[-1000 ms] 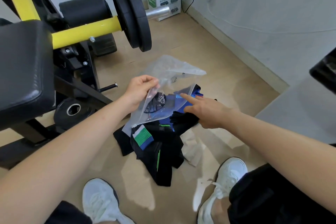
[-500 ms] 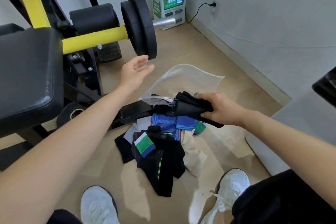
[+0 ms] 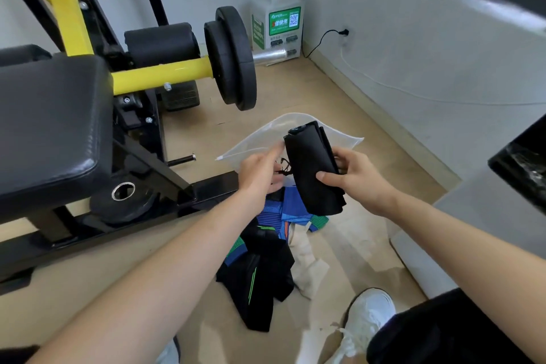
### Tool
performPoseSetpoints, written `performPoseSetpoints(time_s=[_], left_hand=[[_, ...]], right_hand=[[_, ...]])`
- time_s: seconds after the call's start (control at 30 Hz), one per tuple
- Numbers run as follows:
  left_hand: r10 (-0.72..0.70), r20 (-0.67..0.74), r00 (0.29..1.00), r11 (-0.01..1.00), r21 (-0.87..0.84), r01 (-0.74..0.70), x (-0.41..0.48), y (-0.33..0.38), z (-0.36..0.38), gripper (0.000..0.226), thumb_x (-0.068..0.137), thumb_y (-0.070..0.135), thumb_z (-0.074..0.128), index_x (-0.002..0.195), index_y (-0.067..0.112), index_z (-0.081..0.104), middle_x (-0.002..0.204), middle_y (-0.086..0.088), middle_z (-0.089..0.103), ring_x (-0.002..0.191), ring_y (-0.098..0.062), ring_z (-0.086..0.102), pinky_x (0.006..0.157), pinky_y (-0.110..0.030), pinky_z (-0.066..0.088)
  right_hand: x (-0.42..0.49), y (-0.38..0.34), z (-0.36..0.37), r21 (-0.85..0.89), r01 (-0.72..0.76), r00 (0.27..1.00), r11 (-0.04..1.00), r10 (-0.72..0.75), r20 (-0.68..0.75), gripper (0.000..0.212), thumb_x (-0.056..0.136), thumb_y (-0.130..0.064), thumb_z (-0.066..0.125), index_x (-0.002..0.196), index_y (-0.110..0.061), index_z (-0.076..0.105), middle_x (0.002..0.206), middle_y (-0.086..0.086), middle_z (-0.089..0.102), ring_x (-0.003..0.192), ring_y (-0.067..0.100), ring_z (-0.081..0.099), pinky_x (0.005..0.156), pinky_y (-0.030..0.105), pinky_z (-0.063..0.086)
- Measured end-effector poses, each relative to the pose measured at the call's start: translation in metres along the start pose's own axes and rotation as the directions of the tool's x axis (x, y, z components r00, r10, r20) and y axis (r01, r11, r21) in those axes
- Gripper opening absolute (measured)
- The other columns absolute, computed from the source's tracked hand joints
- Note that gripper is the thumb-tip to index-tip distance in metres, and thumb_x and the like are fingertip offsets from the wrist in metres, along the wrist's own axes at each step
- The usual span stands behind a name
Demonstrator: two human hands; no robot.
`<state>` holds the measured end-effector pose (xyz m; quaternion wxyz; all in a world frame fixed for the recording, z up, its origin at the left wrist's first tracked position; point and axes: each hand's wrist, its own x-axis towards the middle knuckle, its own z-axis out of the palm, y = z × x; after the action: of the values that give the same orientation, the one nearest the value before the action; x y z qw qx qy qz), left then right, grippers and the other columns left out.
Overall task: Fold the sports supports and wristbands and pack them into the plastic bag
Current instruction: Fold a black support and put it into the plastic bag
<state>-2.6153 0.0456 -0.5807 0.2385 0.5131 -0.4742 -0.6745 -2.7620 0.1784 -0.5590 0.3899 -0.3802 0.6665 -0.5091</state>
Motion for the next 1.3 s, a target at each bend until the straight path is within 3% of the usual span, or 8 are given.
performPoseSetpoints(time_s=[0.2,0.37,0.5,0.7,0.93,1.13,1.23,1.3], left_hand=[[0.052,-0.17,0.984,0.996,-0.067,-0.065,0.011,-0.009,0.01,0.01,0.093,0.021,0.067,0.088,0.013,0.071,0.095,-0.011,0.076,0.083,-0.021,0.075,0.075,-0.034,0.064],[-0.037,-0.244,0.969,0.973,-0.228,-0.02,0.018,-0.009,0.007,0.031,0.079,0.039,0.083,0.084,0.01,0.073,0.08,-0.007,0.076,0.071,-0.017,0.076,0.065,-0.033,0.064],[0.045,-0.253,0.966,0.967,-0.233,-0.106,0.022,-0.018,0.006,0.005,0.088,0.011,0.072,0.088,0.006,0.07,0.093,-0.016,0.075,0.076,-0.019,0.077,0.072,-0.034,0.064],[0.265,-0.223,0.938,0.946,-0.13,-0.298,0.03,-0.025,-0.002,0.001,0.098,0.012,0.063,0.097,0.013,0.063,0.097,-0.012,0.074,0.091,-0.022,0.075,0.079,-0.035,0.063],[0.463,-0.014,0.886,0.885,0.06,-0.461,0.036,0.001,-0.015,0.023,0.104,0.014,0.051,0.124,0.021,0.06,0.111,-0.013,0.062,0.104,-0.02,0.068,0.081,-0.026,0.061],[0.596,0.243,0.765,0.648,0.418,-0.637,0.046,0.043,-0.029,0.052,0.102,0.012,0.046,0.15,0.034,0.042,0.11,0.006,0.047,0.101,-0.028,0.061,0.091,-0.046,0.058],[0.592,0.343,0.729,0.573,0.457,-0.68,0.041,0.069,-0.031,0.06,0.102,0.004,0.047,0.156,0.025,0.033,0.117,-0.006,0.053,0.101,-0.029,0.062,0.082,-0.026,0.059],[0.59,0.395,0.704,0.54,0.455,-0.708,0.032,0.083,-0.033,0.059,0.101,0.002,0.048,0.154,0.023,0.035,0.117,-0.007,0.057,0.1,-0.023,0.064,0.077,-0.026,0.06]], right_hand=[[-0.005,0.003,0.007,0.13,-0.063,0.997,0.99,0.056,0.051,0.034,0.089,0.005,0.065,0.122,-0.003,0.057,0.107,0.012,0.074,0.096,0.024,0.073,0.077,0.03,0.059],[-0.004,0.01,0.007,0.161,-0.1,0.994,0.982,0.091,0.065,0.032,0.09,0.004,0.064,0.121,-0.002,0.056,0.106,0.016,0.074,0.097,0.029,0.072,0.082,0.035,0.06],[-0.001,0.013,0.006,0.154,-0.128,0.991,0.98,0.122,0.046,0.035,0.09,0.0,0.066,0.122,-0.002,0.054,0.105,0.015,0.075,0.097,0.029,0.072,0.078,0.033,0.059],[-0.002,0.018,0.008,0.084,-0.146,0.989,0.986,0.149,-0.022,0.036,0.087,-0.008,0.073,0.119,-0.006,0.057,0.108,0.011,0.073,0.096,0.027,0.072,0.074,0.032,0.06],[-0.004,0.008,0.001,-0.116,-0.048,0.985,0.992,0.028,-0.171,0.044,0.084,-0.019,0.078,0.123,-0.019,0.06,0.111,0.002,0.065,0.089,0.025,0.071,0.073,0.037,0.062],[-0.006,-0.008,-0.012,-0.38,0.08,0.969,0.922,-0.161,-0.186,0.065,0.082,-0.025,0.077,0.137,-0.038,0.047,0.11,-0.006,0.064,0.084,0.016,0.069,0.075,0.026,0.055],[-0.005,-0.021,-0.016,-0.477,0.176,0.958,0.861,-0.261,-0.117,0.066,0.084,-0.019,0.075,0.14,-0.039,0.045,0.119,-0.007,0.06,0.084,0.007,0.064,0.077,0.015,0.049],[-0.002,-0.026,-0.017,-0.494,0.218,0.955,0.842,-0.289,-0.071,0.067,0.084,-0.018,0.074,0.142,-0.037,0.046,0.128,-0.009,0.057,0.09,0.007,0.062,0.084,0.022,0.051]])
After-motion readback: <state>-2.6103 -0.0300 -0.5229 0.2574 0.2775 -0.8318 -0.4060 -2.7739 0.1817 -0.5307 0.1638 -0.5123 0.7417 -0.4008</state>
